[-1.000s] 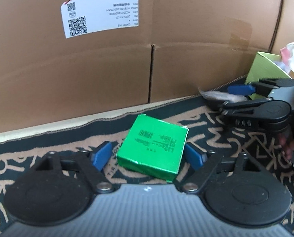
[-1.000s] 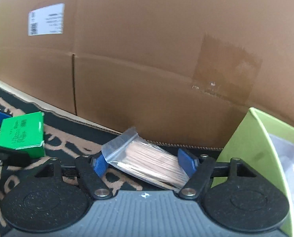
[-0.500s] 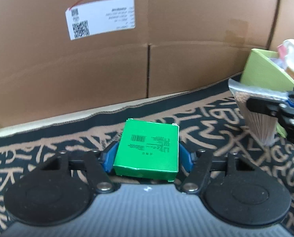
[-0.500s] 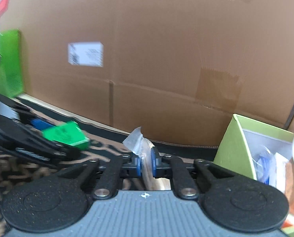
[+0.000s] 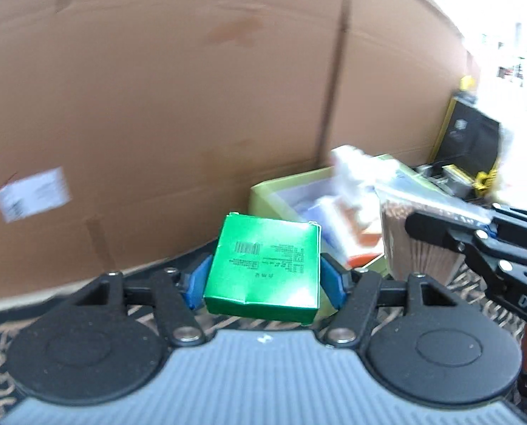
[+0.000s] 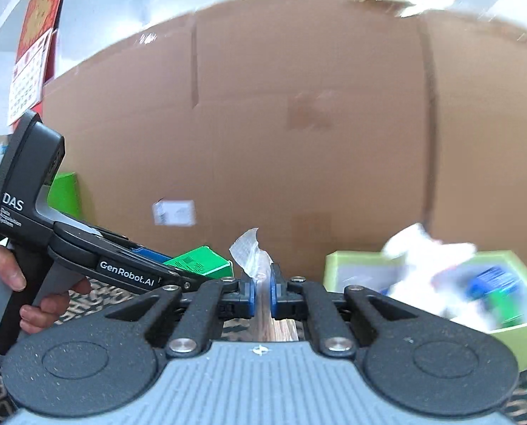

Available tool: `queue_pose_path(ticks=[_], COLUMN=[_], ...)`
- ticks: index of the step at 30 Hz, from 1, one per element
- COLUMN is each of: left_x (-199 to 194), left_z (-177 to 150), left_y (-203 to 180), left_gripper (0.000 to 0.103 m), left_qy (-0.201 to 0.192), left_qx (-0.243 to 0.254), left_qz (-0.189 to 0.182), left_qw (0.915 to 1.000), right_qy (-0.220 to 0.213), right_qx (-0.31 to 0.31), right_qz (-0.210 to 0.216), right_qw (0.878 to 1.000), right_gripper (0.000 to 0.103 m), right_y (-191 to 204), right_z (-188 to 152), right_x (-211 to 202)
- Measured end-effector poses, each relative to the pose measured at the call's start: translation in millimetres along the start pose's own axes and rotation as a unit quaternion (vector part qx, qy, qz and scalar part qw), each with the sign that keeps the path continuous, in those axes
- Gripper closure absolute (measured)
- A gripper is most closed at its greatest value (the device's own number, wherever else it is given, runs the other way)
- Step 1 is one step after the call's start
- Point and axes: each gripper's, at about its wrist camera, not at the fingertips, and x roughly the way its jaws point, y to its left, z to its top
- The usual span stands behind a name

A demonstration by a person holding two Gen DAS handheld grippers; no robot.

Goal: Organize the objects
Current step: 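Carry the green box and stick bag into the green box and release both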

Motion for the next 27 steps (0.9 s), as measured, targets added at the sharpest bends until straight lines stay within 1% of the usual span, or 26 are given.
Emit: queue_pose_path(ticks=[3, 5, 9, 12, 15, 17, 18, 19, 20, 21, 23, 25, 27], left_x=[18.1, 34.6, 75.1, 104.6, 122.4, 130.4, 133.1, 134.2, 133.3, 129.9, 121.3, 113.4, 105.6], left_z=[19.4, 30.2, 44.1, 48.0, 47.3, 44.4, 42.3, 39.4, 36.5, 33.0, 26.5, 21.2, 16.3], left_y=[-26.8, -39.4, -56.3, -61.7, -65.0, -64.8, -64.0, -62.6, -61.1, -59.6, -58.5, -58.8, -60.4], left_gripper=[0.039, 0.039, 0.039, 0.039, 0.038, 0.038, 0.034, 0.028, 0.012, 0.001, 0.0, 0.0, 0.0], left_qy=[-0.005, -0.005, -0.004, 0.003, 0.005, 0.008, 0.01, 0.01, 0.008, -0.002, -0.025, -0.027, -0.029], left_qx=[0.003, -0.005, -0.024, -0.044, -0.042, -0.041, -0.041, -0.042, -0.045, -0.049, -0.047, -0.04, -0.038], left_qz=[-0.013, -0.017, -0.005, -0.006, 0.001, 0.008, 0.006, -0.001, -0.006, -0.004, 0.005, 0.005, 0.012], left_qw=[0.9999, 0.9998, 0.9997, 0.999, 0.9991, 0.9991, 0.9991, 0.9991, 0.9989, 0.9988, 0.9986, 0.9988, 0.9988], right_qy=[-0.018, -0.026, -0.04, -0.035, -0.026, -0.019, -0.012, -0.004, 0.007, 0.02, 0.04, 0.025, 0.016], right_qx=[0.001, 0.01, 0.017, 0.002, -0.027, -0.035, -0.035, -0.036, -0.038, -0.036, -0.033, -0.046, -0.07], right_qz=[-0.045, -0.075, -0.126, -0.163, -0.194, -0.202, -0.206, -0.208, -0.205, -0.193, -0.17, -0.167, -0.178], right_qw=[0.999, 0.997, 0.991, 0.986, 0.98, 0.979, 0.978, 0.977, 0.978, 0.98, 0.984, 0.985, 0.981], right_gripper=[0.094, 0.094, 0.094, 0.094, 0.094, 0.094, 0.094, 0.093, 0.088, 0.082, 0.041, 0.023, 0.022], right_y=[-24.8, -43.5, -81.3, -100.5, -114.8, -128.4, -132.3, -135.8, -138.1, -139.8, -139.2, -133.0, -126.1], right_z=[10.3, 14.5, 13.6, 9.5, 3.1, -2.4, -6.0, -10.3, -14.8, -19.1, -26.2, -34.3, -38.5], right_x=[-18.5, -26.9, -27.9, -8.8, 15.5, 25.4, 32.6, 37.8, 44.8, 50.1, 52.7, 46.2, 39.6])
